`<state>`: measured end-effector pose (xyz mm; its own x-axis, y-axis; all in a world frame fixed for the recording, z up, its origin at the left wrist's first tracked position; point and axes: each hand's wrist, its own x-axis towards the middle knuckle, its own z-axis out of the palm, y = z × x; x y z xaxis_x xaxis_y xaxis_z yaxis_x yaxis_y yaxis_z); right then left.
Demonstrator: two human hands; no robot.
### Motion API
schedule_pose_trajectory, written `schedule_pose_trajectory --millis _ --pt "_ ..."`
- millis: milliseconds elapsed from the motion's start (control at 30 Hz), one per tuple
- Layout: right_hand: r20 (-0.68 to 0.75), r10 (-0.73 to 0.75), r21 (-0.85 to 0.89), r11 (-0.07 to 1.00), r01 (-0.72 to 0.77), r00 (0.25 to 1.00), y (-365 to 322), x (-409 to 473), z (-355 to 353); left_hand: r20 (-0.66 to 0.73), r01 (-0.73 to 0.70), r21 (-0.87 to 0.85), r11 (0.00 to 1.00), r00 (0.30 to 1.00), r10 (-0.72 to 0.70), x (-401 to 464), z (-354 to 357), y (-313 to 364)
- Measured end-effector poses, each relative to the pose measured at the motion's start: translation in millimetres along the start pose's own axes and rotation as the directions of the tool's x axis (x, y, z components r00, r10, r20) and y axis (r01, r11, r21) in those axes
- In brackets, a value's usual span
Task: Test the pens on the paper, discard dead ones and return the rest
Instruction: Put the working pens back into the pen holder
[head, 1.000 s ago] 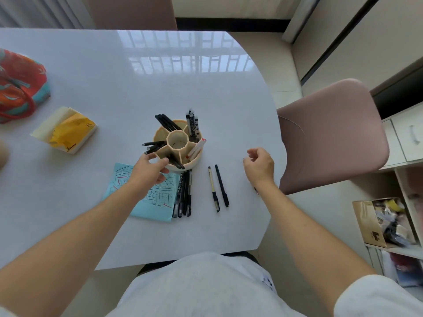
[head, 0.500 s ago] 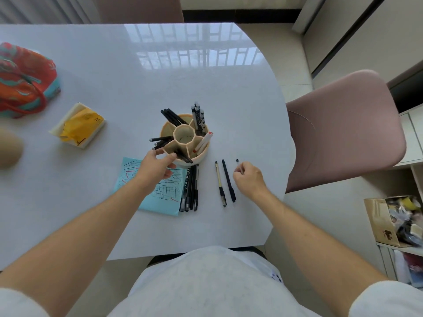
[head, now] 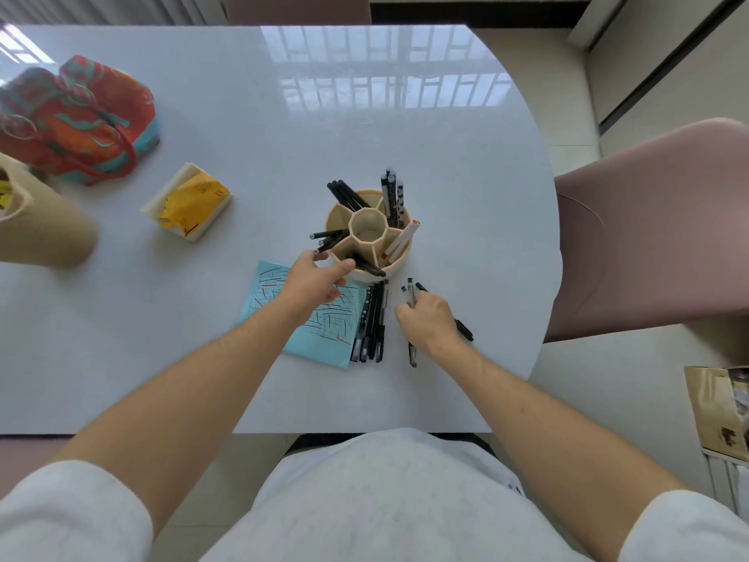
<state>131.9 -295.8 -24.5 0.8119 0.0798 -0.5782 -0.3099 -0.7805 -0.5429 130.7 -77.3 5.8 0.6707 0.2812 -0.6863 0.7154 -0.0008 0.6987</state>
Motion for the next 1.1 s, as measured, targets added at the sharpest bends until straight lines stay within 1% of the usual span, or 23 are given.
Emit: schedule_pose_trajectory --millis 167,267,400,567,633,700,800,900,1000,1100 --pt "0.057 -0.008 0.034 0.999 0.006 0.998 -9.0 4.7 16.6 -0.009 0.001 0.006 1.000 1.000 -0.001 2.6 -4.5 2.2" --pt "0.036 -0.007 0.024 1.000 0.007 0.999 -10.1 6.6 21.7 -0.009 0.001 0.008 1.000 1.000 -0.001 4.6 -7.4 3.4" --pt "0.022 0.003 -0.029 1.000 -0.002 1.000 -13.1 7.2 23.0 -0.004 -0.004 0.029 1.000 1.000 0.004 5.5 -10.2 3.4" --pt "0.016 0.041 -0.141 0.989 -0.038 0.999 -13.7 4.8 21.5 0.005 -0.006 0.037 0.999 1.000 0.006 5.9 -10.8 3.4" --pt "0.020 0.051 -0.143 0.989 -0.048 0.998 -10.4 4.0 20.3 0.008 -0.005 0.033 0.999 1.000 0.005 6.2 -11.2 3.4" --pt "0.061 0.059 -0.095 0.994 -0.053 0.996 -6.4 4.6 17.4 0.011 -0.010 0.036 0.999 1.000 0.010 7.0 -11.5 2.9" --pt "0.132 0.089 0.059 0.994 -0.098 0.987 -2.1 1.4 10.5 0.016 -0.009 0.046 0.999 1.000 0.008 8.3 -12.0 0.5" --pt "0.112 0.078 0.174 0.980 -0.097 0.991 -0.3 -3.6 6.1 0.015 -0.007 0.042 0.999 1.000 0.006 8.8 -13.0 -3.5" --pt "0.095 0.074 0.225 0.970 -0.093 0.993 -2.7 -8.0 5.5 0.033 -0.007 0.008 1.000 0.999 0.007 8.7 -14.4 -9.4" --pt "0.109 0.052 0.278 0.957 -0.081 0.993 -9.2 -11.0 9.4 0.047 -0.002 0.007 1.000 0.999 0.002 7.6 -17.2 -15.2"
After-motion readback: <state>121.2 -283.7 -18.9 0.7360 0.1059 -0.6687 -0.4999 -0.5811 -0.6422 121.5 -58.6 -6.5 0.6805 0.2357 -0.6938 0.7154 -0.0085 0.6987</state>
